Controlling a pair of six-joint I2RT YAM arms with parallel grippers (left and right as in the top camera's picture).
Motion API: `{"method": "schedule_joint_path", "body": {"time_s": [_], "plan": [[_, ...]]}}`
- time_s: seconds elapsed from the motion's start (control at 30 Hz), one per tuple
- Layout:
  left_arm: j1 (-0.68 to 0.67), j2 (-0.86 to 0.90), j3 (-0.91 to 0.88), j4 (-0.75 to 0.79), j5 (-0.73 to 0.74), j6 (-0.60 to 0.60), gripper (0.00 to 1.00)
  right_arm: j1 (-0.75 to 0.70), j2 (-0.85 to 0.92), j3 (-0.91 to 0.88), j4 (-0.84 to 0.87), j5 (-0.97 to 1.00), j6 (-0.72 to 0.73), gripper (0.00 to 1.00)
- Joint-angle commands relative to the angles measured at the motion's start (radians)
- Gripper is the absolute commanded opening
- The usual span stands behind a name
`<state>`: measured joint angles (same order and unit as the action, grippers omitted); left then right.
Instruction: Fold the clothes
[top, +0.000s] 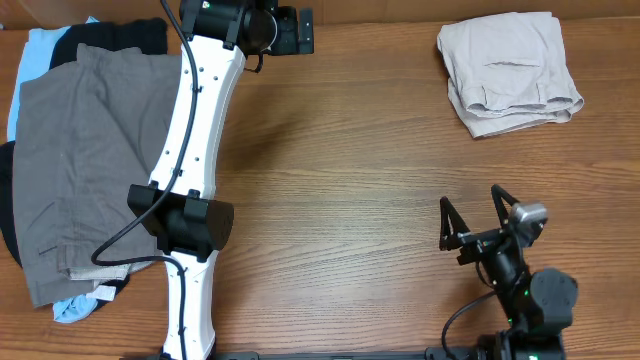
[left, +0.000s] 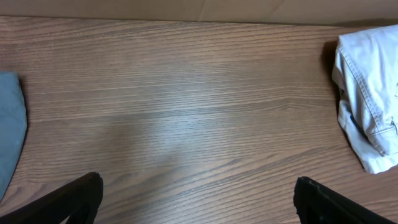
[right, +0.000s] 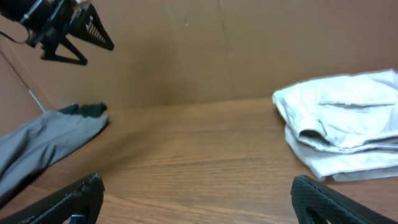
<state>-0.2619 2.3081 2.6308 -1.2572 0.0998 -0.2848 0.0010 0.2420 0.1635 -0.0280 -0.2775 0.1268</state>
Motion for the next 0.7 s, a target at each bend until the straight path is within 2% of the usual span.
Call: {"method": "schedule_joint_path", "body": {"time_s": [0.0,0.3,0.67], "plan": [[-0.007,-0.006,-0.005,0.001,-0.006,0.019,1.00,0.006,-0.067,-0.076,0.053,0.023,-0.003,1.00],[-0.007,-0.006,-0.005,0.001,-0.006,0.019,1.00,0.037,-0.196,-0.156,0.048,0.129,-0.003,1.00],[-0.007,-0.006,-0.005,0.001,-0.006,0.019,1.00,0.050,-0.224,-0.156,-0.046,0.171,-0.004,1.00]]}}
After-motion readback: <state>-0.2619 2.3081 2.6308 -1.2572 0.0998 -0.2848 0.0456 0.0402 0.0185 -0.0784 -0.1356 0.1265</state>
